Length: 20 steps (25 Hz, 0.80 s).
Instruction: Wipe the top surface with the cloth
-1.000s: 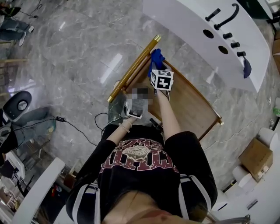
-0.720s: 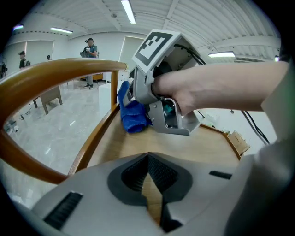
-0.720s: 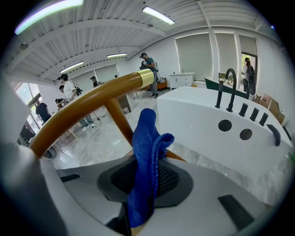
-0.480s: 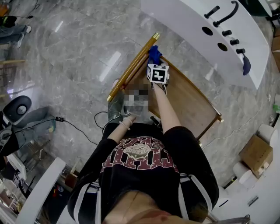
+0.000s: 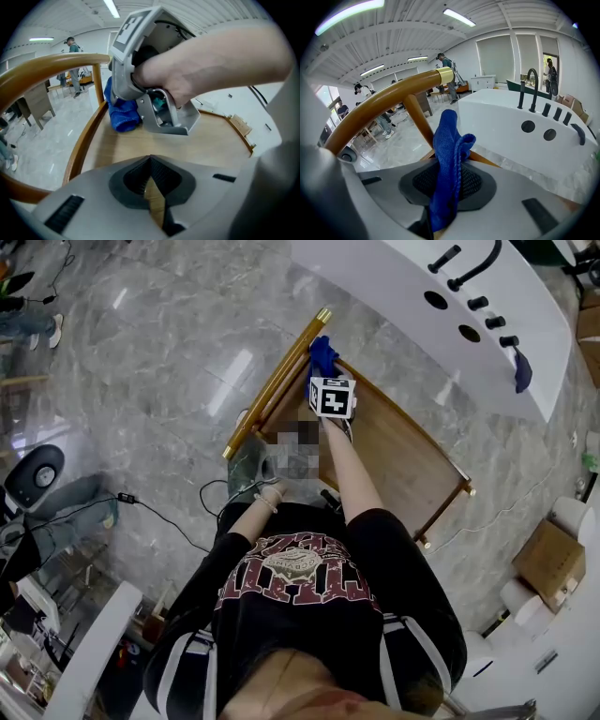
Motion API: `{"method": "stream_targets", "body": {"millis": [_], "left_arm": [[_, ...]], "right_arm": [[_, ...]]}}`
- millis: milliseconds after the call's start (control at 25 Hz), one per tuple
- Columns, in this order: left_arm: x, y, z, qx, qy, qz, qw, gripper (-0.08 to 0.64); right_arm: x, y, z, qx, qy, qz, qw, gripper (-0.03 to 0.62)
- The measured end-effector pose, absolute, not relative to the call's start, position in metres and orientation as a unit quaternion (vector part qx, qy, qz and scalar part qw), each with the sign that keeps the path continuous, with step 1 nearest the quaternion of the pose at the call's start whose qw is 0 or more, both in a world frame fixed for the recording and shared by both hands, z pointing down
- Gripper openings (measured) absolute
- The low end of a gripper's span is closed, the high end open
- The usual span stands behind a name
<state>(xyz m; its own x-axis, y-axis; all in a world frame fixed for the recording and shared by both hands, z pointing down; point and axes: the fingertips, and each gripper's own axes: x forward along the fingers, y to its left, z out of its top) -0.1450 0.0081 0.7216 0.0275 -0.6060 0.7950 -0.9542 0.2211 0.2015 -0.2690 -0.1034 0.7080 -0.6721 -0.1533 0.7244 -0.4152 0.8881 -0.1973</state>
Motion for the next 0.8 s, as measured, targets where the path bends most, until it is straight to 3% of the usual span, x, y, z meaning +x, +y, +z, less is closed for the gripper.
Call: {"method": "stream_targets", "body": {"millis": [800], "left_arm": [[-0.147, 0.004, 0.723, 0.591, -0.653, 0.209, 0.426, 0.048]], "right_arm": [[-0.251, -0.107, 0.711, 0.163, -0.887, 0.194, 0.385, 0.089]]}}
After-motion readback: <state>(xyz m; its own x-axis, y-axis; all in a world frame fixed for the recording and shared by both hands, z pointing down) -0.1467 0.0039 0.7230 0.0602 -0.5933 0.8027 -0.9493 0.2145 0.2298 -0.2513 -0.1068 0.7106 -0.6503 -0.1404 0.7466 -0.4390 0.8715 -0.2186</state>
